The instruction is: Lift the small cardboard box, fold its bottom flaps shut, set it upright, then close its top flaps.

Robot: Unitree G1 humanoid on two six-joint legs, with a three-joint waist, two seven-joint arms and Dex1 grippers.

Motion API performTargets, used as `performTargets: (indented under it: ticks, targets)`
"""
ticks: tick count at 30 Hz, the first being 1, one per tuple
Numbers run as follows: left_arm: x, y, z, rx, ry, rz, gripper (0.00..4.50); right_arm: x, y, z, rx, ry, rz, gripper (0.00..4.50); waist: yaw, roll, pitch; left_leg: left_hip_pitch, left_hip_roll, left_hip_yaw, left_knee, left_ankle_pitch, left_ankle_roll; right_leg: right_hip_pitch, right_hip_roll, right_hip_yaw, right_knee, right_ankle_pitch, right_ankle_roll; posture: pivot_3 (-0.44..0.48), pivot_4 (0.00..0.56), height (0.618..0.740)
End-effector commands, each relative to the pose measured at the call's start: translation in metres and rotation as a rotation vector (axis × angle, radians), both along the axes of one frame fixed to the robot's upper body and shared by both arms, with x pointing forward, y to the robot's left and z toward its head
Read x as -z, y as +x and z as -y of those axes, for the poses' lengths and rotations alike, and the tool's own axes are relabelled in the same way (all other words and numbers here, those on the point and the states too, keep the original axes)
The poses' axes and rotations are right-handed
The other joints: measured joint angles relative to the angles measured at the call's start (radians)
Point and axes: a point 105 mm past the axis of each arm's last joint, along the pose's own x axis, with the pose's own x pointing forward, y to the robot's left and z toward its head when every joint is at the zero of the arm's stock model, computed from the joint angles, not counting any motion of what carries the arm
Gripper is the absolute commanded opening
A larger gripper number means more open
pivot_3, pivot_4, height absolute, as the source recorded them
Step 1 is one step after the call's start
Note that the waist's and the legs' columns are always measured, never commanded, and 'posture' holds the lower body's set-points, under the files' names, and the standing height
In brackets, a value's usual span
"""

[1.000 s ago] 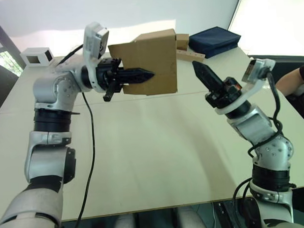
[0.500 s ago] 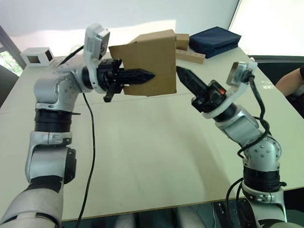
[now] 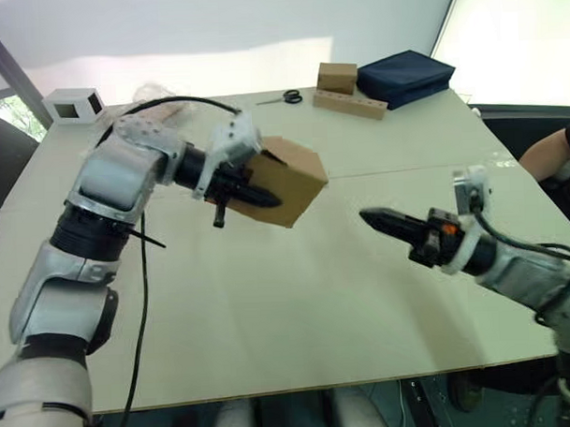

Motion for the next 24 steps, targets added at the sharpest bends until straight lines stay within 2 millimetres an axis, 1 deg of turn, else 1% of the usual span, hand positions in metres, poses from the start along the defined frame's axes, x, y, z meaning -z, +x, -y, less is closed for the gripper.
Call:
performTargets:
  ticks: [1, 4, 6, 9, 12, 14, 18, 24]
  targets:
    - [-0.008, -0.001, 0.004, -0.017, 0.154, 0.081, 0.00, 0.001, -0.019, -0.011, -0.113, -0.131, 0.027, 0.03, 0.006, 0.000, 0.000, 0.000, 0.000, 0.000, 0.000, 0.000, 0.000, 0.000, 0.000, 0.000, 0.000, 0.000, 0.000, 0.000, 0.150, 0.740]
    - [0.002, -0.007, 0.007, 0.014, 0.303, 0.089, 0.00, 0.009, -0.030, -0.021, -0.176, -0.244, 0.031, 0.03, 0.007, 0.000, 0.000, 0.000, 0.000, 0.000, 0.001, 0.000, 0.000, 0.000, 0.000, 0.000, -0.001, 0.000, 0.000, 0.000, 0.150, 0.740]
    - [0.011, -0.014, 0.009, 0.017, 0.373, 0.034, 0.00, 0.015, -0.031, -0.023, -0.182, -0.320, 0.050, 0.03, 0.007, -0.001, 0.000, 0.000, 0.000, 0.000, 0.001, 0.000, 0.001, 0.000, 0.000, 0.000, -0.001, 0.000, 0.000, 0.000, 0.150, 0.740]
    - [0.023, -0.019, 0.011, 0.025, 0.458, 0.007, 0.00, 0.022, -0.032, -0.023, -0.172, -0.398, 0.071, 0.03, 0.009, -0.001, 0.001, 0.000, 0.000, 0.000, 0.001, 0.000, 0.001, 0.000, 0.000, 0.000, -0.001, 0.000, 0.000, 0.000, 0.150, 0.740]
    - [0.032, -0.019, 0.012, 0.011, 0.522, 0.001, 0.00, 0.028, -0.033, -0.022, -0.166, -0.464, 0.082, 0.03, 0.010, -0.001, 0.001, 0.000, 0.000, 0.000, 0.001, 0.000, 0.001, 0.000, 0.000, 0.000, -0.001, 0.000, 0.000, 0.000, 0.150, 0.740]
    - [0.038, -0.013, 0.018, -0.055, 0.533, -0.026, 0.00, 0.032, -0.033, -0.021, -0.158, -0.499, 0.089, 0.03, 0.012, -0.002, 0.001, 0.000, 0.000, 0.000, 0.001, 0.000, 0.001, 0.000, 0.000, 0.000, -0.001, 0.000, 0.000, 0.000, 0.150, 0.740]
    - [0.051, -0.016, 0.020, -0.020, 0.613, -0.026, 0.00, 0.036, -0.030, -0.023, -0.129, -0.484, 0.100, 0.03, 0.012, -0.002, 0.001, 0.000, 0.000, 0.000, 0.001, 0.000, 0.001, 0.001, 0.000, 0.000, -0.001, 0.000, 0.000, 0.000, 0.150, 0.740]
    - [0.052, -0.017, 0.023, 0.017, 0.650, 0.002, 0.00, 0.041, -0.025, -0.024, -0.096, -0.477, 0.105, 0.03, 0.010, -0.002, 0.001, 0.000, 0.000, 0.000, 0.001, 0.000, 0.001, 0.000, 0.000, 0.000, 0.000, 0.000, 0.000, 0.000, 0.150, 0.740]
